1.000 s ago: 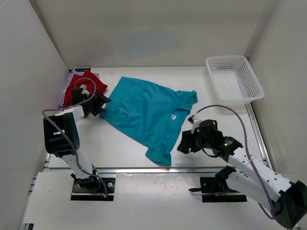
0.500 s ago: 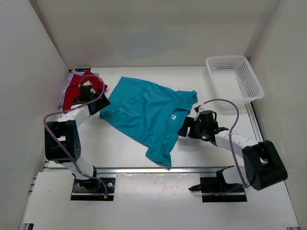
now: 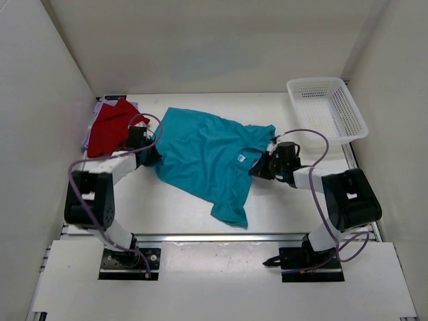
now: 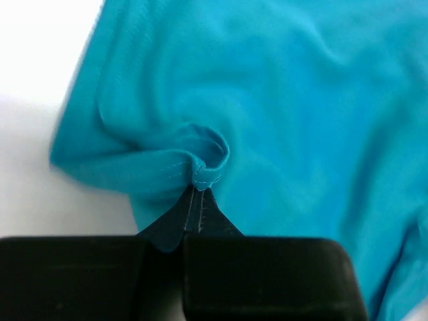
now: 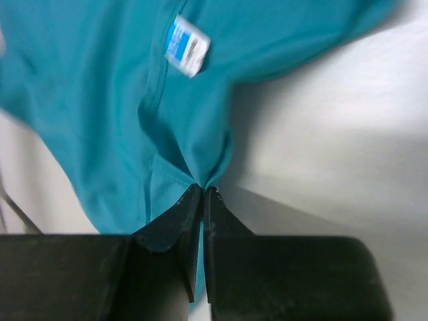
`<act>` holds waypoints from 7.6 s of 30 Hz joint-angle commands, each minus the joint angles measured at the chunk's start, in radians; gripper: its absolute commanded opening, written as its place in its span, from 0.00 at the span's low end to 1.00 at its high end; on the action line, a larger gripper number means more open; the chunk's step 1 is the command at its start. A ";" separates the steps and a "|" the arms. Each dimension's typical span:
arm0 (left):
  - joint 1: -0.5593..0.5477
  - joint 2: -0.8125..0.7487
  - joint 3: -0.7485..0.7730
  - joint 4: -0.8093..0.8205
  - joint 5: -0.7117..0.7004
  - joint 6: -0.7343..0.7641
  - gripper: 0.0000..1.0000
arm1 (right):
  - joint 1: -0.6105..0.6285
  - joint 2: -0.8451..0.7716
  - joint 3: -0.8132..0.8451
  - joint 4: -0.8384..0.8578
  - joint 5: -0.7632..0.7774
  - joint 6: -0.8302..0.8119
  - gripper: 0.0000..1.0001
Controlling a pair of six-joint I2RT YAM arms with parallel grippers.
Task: Fold and stack the t-shirts
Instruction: Flatten out the tshirt
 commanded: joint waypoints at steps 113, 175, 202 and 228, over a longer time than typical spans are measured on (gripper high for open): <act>-0.124 -0.712 -0.788 0.536 -0.031 -0.402 0.00 | 0.178 -0.735 -0.313 -0.490 0.292 0.084 0.34; -0.151 -0.646 -0.813 0.617 -0.047 -0.407 0.00 | 0.237 -0.138 0.121 -0.380 0.488 -0.246 0.33; -0.115 -0.663 -0.822 0.608 -0.045 -0.410 0.00 | 0.235 0.153 0.365 -0.398 0.660 -0.284 0.41; -0.090 -0.711 -0.824 0.541 -0.024 -0.392 0.00 | -0.268 -0.208 0.119 -0.144 0.318 -0.051 0.38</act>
